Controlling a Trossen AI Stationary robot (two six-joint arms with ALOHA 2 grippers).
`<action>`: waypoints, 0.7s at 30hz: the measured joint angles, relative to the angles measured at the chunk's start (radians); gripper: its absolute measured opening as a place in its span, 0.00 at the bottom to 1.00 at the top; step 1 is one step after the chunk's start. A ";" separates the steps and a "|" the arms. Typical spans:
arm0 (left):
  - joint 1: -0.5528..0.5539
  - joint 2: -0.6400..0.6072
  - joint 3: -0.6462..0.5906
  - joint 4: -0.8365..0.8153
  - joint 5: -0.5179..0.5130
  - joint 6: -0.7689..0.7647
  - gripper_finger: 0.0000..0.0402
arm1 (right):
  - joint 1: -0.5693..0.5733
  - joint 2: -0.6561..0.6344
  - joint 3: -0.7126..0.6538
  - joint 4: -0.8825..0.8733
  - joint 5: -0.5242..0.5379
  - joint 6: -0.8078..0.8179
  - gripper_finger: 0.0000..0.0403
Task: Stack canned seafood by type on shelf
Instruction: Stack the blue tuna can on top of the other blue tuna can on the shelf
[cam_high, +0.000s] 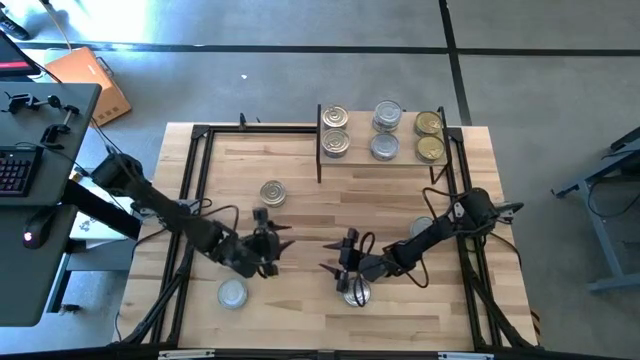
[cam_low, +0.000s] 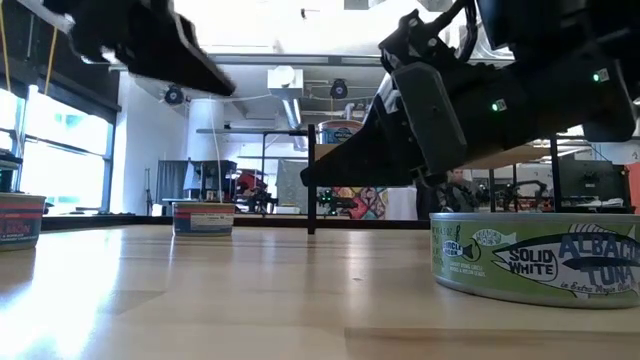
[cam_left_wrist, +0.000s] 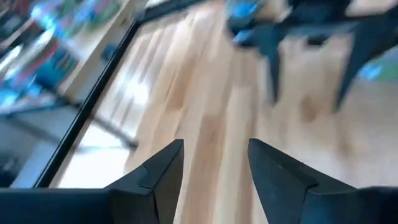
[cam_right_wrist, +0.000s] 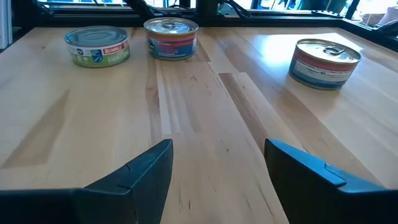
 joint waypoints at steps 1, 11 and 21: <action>0.006 0.000 0.000 -0.036 -0.012 -0.025 0.42 | 0.000 0.000 0.000 -0.001 0.000 0.000 0.61; 0.169 -0.101 -0.205 -0.092 -0.030 -0.219 0.34 | -0.002 0.000 0.000 -0.006 -0.001 -0.003 0.61; 0.445 -0.195 -0.376 -0.015 0.114 -0.307 0.25 | -0.015 0.000 0.000 -0.008 -0.001 0.001 0.61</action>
